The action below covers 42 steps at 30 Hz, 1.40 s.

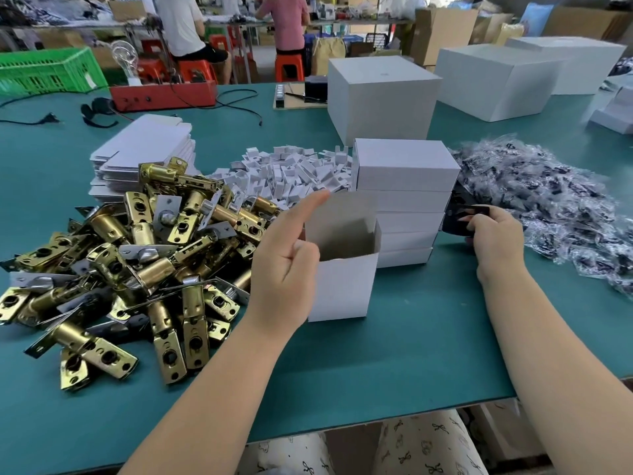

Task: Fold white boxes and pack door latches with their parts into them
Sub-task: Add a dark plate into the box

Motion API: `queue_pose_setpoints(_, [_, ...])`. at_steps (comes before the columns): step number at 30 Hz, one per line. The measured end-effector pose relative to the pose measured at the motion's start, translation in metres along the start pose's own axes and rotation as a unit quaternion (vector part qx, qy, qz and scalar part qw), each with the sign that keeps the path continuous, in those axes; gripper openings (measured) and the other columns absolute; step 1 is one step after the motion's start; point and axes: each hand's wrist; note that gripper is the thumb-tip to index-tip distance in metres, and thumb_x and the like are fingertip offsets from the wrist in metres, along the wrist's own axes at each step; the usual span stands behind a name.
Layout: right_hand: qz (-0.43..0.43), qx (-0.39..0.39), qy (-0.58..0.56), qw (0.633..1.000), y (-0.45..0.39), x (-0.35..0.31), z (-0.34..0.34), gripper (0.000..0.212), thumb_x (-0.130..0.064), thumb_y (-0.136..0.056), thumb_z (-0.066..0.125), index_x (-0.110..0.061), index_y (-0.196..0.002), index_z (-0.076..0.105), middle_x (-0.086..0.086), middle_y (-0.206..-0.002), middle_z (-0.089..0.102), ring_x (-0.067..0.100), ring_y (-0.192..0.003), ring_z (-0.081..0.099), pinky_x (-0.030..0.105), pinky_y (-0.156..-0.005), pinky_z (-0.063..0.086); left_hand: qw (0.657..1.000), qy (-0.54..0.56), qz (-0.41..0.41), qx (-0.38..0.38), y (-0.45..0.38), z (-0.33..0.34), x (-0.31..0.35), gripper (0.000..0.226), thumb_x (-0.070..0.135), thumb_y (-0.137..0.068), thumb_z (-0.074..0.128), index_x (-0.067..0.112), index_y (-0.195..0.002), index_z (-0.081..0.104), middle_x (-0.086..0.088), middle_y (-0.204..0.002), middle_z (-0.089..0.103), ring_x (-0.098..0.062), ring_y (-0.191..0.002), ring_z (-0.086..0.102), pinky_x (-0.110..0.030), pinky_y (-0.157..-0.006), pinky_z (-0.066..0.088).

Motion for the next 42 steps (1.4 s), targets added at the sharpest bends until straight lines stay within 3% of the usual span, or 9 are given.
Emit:
queue_pose_setpoints(5, [-0.011,-0.003,0.013,1.000,0.002,0.000,0.002,0.029,0.002,-0.076,0.042,-0.022,-0.069,0.058,-0.006,-0.069,0.056,0.008,-0.061,0.045,0.021,-0.057,0.035,0.996,-0.047,-0.027,-0.069,-0.006,-0.013,-0.002,0.056,0.015,-0.089,0.036,0.030,-0.142,0.041,-0.006,-0.075,0.057,-0.004,-0.061,0.043,-0.014,-0.058,0.035])
queue_pose_setpoints(10, [0.048,0.023,-0.101,0.993,0.001,-0.004,-0.001,0.028,0.001,-0.081,0.038,-0.020,-0.075,0.056,-0.003,-0.072,0.052,0.011,-0.061,0.047,0.018,-0.047,0.040,0.962,-0.242,0.021,-0.129,-0.011,-0.023,-0.002,0.074,0.060,-0.081,0.044,0.011,-0.135,0.057,0.014,-0.114,0.057,0.008,-0.100,0.048,0.000,-0.086,0.036])
queue_pose_setpoints(14, [0.068,0.039,-0.184,0.980,0.006,-0.014,-0.003,0.027,-0.003,-0.086,0.037,-0.020,-0.079,0.057,-0.001,-0.078,0.056,0.012,-0.066,0.055,0.019,-0.050,0.047,0.938,-0.324,0.101,-0.067,-0.011,-0.022,-0.002,0.062,0.062,-0.074,0.058,0.012,-0.106,0.075,-0.001,-0.084,0.066,-0.016,-0.073,0.060,-0.032,-0.061,0.053])
queue_pose_setpoints(20, [-0.160,-0.067,-0.284,0.943,0.053,-0.068,0.003,0.038,-0.009,-0.077,0.033,-0.025,-0.060,0.063,-0.013,-0.065,0.060,0.016,-0.061,0.053,0.033,-0.056,0.045,0.961,-0.252,0.078,-0.082,-0.010,-0.018,-0.001,0.060,0.061,-0.073,0.064,0.012,-0.106,0.074,0.004,-0.108,0.069,-0.005,-0.099,0.062,-0.020,-0.085,0.050])
queue_pose_setpoints(24, [-0.272,-0.241,-0.178,0.914,0.101,-0.112,0.029,0.025,-0.020,-0.070,0.044,-0.029,-0.061,0.066,-0.012,-0.062,0.062,0.012,-0.067,0.054,0.032,-0.067,0.045,0.973,-0.206,0.010,-0.101,-0.009,-0.018,0.000,0.053,0.066,-0.072,0.064,0.027,-0.107,0.072,0.020,-0.095,0.069,-0.002,-0.091,0.064,-0.016,-0.076,0.050])
queue_pose_setpoints(28, [-0.215,-0.403,-0.085,0.885,0.125,-0.120,0.053,0.017,-0.015,-0.084,0.041,-0.019,-0.080,0.058,-0.008,-0.068,0.066,0.013,-0.062,0.066,0.035,-0.057,0.056,0.973,-0.204,-0.029,-0.101,-0.007,-0.016,0.001,0.038,0.069,-0.068,0.064,0.036,-0.087,0.064,0.015,-0.078,0.065,-0.006,-0.076,0.060,-0.031,-0.067,0.051])
queue_pose_setpoints(32, [-0.203,-0.371,-0.039,0.905,0.123,-0.112,0.053,0.019,-0.020,-0.083,0.042,-0.020,-0.083,0.061,-0.003,-0.067,0.068,0.015,-0.046,0.060,0.022,-0.041,0.042,0.972,-0.214,-0.040,-0.091,-0.007,-0.014,0.001,0.042,0.072,-0.066,0.060,0.034,-0.084,0.062,0.015,-0.075,0.064,-0.005,-0.073,0.060,-0.029,-0.064,0.050])
queue_pose_setpoints(37, [-0.056,-0.286,-0.219,0.931,0.124,-0.089,0.047,0.032,-0.014,-0.086,0.042,-0.020,-0.068,0.068,-0.004,-0.063,0.065,0.015,-0.043,0.053,0.020,-0.041,0.039,0.973,-0.211,-0.035,-0.086,-0.006,-0.011,-0.003,0.045,0.072,-0.067,0.058,0.030,-0.084,0.059,0.016,-0.076,0.062,-0.005,-0.076,0.058,-0.017,-0.060,0.043])
queue_pose_setpoints(42, [0.066,-0.196,-0.479,0.853,0.150,-0.069,0.055,0.060,-0.005,-0.097,0.032,-0.024,-0.057,0.072,-0.009,-0.066,0.064,0.008,-0.049,0.053,0.017,-0.044,0.040,0.976,-0.166,-0.065,-0.123,-0.006,-0.010,-0.006,0.045,0.073,-0.070,0.066,0.036,-0.090,0.050,0.016,-0.087,0.058,0.005,-0.087,0.054,-0.008,-0.068,0.041])
Point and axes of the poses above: each hand's wrist, its own y-axis away from the middle knuckle, its own z-axis out of the palm, x = y × z
